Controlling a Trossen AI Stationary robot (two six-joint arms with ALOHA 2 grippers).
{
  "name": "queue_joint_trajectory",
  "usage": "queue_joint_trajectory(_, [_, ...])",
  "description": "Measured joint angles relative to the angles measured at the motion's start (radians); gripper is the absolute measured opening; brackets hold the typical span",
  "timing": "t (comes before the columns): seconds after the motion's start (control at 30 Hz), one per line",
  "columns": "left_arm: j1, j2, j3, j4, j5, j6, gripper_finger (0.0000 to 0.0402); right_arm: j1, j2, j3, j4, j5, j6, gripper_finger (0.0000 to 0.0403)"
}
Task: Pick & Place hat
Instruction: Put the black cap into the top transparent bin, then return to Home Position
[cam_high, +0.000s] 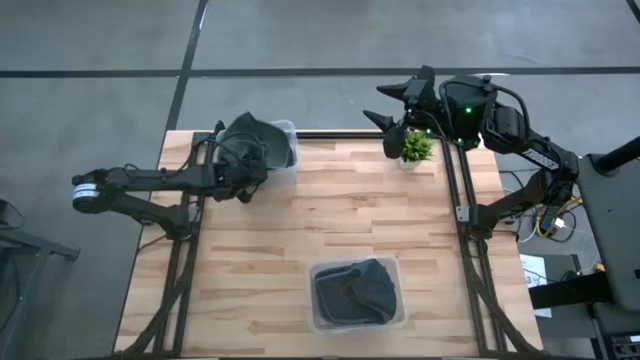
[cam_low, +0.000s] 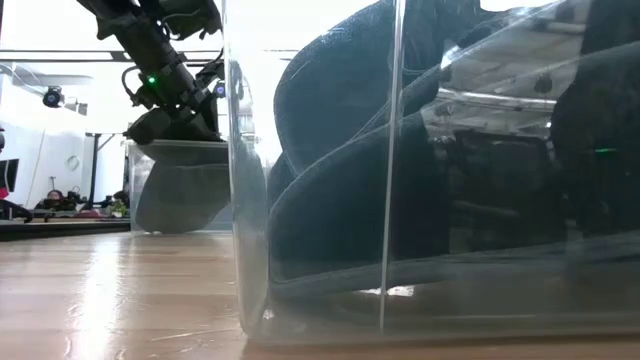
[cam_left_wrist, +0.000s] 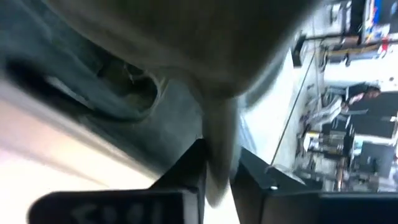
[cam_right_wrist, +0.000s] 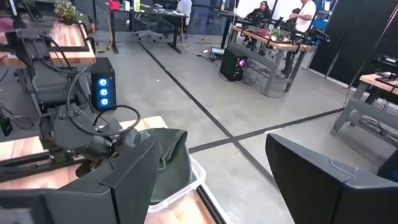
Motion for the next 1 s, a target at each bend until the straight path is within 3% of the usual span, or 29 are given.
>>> queue_joint_trajectory(0.17, [0.001, -0.004, 0.001, 0.009, 0.033, 0.043, 0.0107, 0.0, 0.0, -0.005, -0.018, 0.0, -0.001, 0.028])
queue_joint_trajectory(0.37, [0.001, -0.018, 0.058, 0.012, -0.044, 0.056, 0.0158, 0.0, 0.0, -0.009, -0.038, 0.0, -0.023, 0.0274])
queue_joint_trajectory(0.53, [-0.001, -0.025, 0.103, 0.003, -0.022, 0.144, 0.0165, 0.0, 0.0, -0.011, -0.04, 0.0, -0.042, 0.0278])
queue_joint_trajectory(0.83, [-0.009, -0.026, 0.174, -0.085, 0.191, 0.117, 0.0165, 0.0, 0.0, -0.011, -0.045, 0.0, -0.043, 0.0288])
queue_joint_trajectory(1.0, [-0.018, -0.027, 0.225, -0.099, 0.181, 0.163, 0.0165, 0.0, 0.0, -0.011, -0.045, 0.0, -0.047, 0.0284])
